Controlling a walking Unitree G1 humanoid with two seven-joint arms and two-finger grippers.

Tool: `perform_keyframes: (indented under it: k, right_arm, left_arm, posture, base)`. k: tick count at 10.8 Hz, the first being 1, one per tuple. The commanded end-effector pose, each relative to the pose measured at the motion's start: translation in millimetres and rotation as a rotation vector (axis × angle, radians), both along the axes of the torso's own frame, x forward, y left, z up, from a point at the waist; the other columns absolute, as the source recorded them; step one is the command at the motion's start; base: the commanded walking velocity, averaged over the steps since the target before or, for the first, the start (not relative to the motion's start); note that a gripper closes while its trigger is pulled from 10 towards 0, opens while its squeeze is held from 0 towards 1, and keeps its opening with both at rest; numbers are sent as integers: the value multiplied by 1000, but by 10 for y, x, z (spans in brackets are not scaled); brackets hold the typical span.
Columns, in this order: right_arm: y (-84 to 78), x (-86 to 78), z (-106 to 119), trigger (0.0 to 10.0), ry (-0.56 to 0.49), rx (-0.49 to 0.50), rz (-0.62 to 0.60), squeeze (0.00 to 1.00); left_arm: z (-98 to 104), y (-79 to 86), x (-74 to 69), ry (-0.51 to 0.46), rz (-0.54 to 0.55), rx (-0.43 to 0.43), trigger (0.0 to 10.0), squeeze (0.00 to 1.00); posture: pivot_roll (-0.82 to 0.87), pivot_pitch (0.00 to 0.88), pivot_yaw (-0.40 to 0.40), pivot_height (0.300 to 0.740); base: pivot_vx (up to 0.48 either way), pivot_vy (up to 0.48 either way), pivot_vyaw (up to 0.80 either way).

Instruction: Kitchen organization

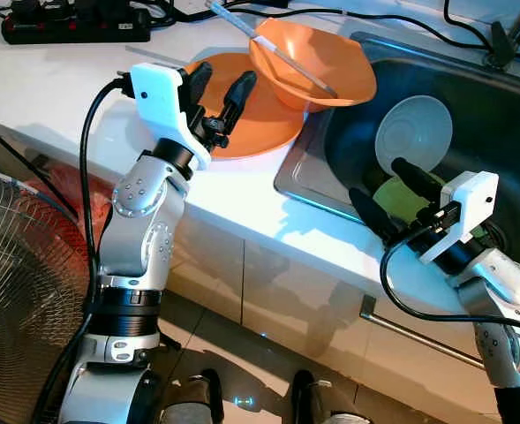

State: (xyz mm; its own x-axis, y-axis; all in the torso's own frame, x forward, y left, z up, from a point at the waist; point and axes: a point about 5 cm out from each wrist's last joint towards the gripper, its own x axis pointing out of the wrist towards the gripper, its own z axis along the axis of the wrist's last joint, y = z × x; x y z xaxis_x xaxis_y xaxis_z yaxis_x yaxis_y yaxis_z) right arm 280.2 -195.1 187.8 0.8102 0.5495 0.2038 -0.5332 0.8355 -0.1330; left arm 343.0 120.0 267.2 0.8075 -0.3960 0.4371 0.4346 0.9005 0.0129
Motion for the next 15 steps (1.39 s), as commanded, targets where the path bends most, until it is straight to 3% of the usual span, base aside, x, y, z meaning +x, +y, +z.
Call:
perform_keyframes:
  k: [1,3,5,6,7,9,11,12,15]
  right_arm:
    - [-27,5,-189,10000,91,-7,-24,0]
    - [-41,24,-181,10000,80,-3,-44,0]
    - [-44,46,-172,10000,71,2,-64,0]
    - [-48,64,-162,10000,62,9,-82,0]
    - [-60,76,-163,10000,59,11,-94,0]
    - [-93,113,-145,10000,43,25,-144,0]
    - [-142,171,-115,10000,17,43,-214,0]
    - [-156,184,-106,10000,7,51,-235,0]
    - [-158,202,-116,10000,2,65,-252,0]
  left_arm:
    - [-2,0,-2,-7,9,8,10000,1000]
    - [-93,-58,-57,4,22,-29,10000,1000]
    - [-147,-185,-134,-14,47,-9,10000,1000]
    - [-175,-248,-171,-33,49,32,10000,561]
    - [-200,-278,-198,-44,52,47,10000,0]
    - [-254,-352,-245,-62,44,84,10000,0]
    - [-430,-437,-304,-72,68,122,10000,0]
    - [-534,-394,-318,-62,128,125,10000,0]
    - [-518,-333,-355,-101,173,144,10000,0]
  posture:
    - [2,218,13,740]
    - [2,218,15,740]
    - [6,217,15,740]
    - [6,217,15,740]
    - [6,212,17,740]
    - [5,209,20,740]
    - [8,202,21,740]
    - [1,200,22,740]
    - [9,200,20,740]
  base:
    - [0,0,0]
    - [0,0,0]
    - [0,0,0]
    - [0,0,0]
    - [0,0,0]
    - [0,0,0]
    - [0,0,0]
    - [0,0,0]
    - [0,0,0]
